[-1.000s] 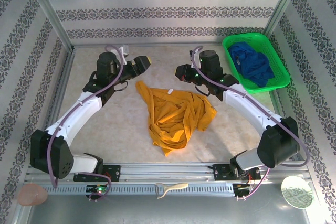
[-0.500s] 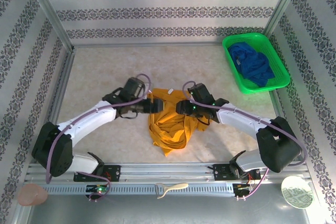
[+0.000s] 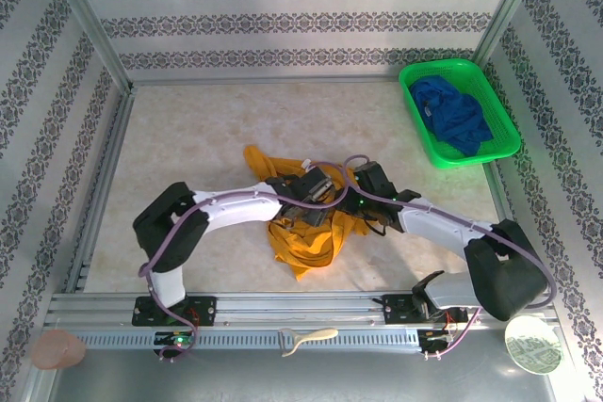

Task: Fold the inside-out t-shirt

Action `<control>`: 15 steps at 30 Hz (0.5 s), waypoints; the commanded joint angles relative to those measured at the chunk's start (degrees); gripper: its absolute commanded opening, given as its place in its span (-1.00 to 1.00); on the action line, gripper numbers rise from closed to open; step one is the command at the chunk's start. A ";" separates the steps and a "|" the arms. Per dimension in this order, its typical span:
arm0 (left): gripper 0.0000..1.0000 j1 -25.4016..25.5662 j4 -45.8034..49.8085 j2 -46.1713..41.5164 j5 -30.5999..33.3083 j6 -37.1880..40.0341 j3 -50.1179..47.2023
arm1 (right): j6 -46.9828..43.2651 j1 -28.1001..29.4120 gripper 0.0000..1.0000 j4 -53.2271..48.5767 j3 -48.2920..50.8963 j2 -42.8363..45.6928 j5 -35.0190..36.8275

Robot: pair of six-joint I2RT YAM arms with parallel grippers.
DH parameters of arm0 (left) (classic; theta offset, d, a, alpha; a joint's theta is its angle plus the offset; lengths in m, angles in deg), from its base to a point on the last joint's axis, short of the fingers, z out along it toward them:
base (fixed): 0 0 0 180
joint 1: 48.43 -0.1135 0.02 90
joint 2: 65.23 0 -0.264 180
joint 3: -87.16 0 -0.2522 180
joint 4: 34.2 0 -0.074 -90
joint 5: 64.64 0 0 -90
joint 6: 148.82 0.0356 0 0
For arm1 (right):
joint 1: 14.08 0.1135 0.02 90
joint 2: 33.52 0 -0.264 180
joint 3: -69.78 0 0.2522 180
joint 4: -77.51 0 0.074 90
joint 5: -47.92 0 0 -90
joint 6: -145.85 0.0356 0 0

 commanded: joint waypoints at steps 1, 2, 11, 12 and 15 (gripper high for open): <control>-0.38 -0.23 4.25 3.13 5.51 1.38 3.39 | 1.83 -0.99 -0.14 2.52 2.53 0.82 1.04; -0.70 -0.74 4.89 3.62 5.11 1.41 4.60 | 2.02 -1.05 -0.17 2.85 3.05 0.72 1.01; -1.00 -8.92 9.20 -9.79 -29.96 -0.80 18.33 | 5.10 -5.12 -0.75 9.31 4.37 -2.79 -3.49; -1.00 -11.36 6.24 -11.10 -39.05 -4.07 18.77 | 4.94 -5.65 -0.82 9.42 3.67 -3.11 -4.23; -1.00 -17.32 -11.53 -14.55 -57.52 -18.89 16.02 | 4.32 -7.15 -0.86 9.39 1.60 -3.51 -6.92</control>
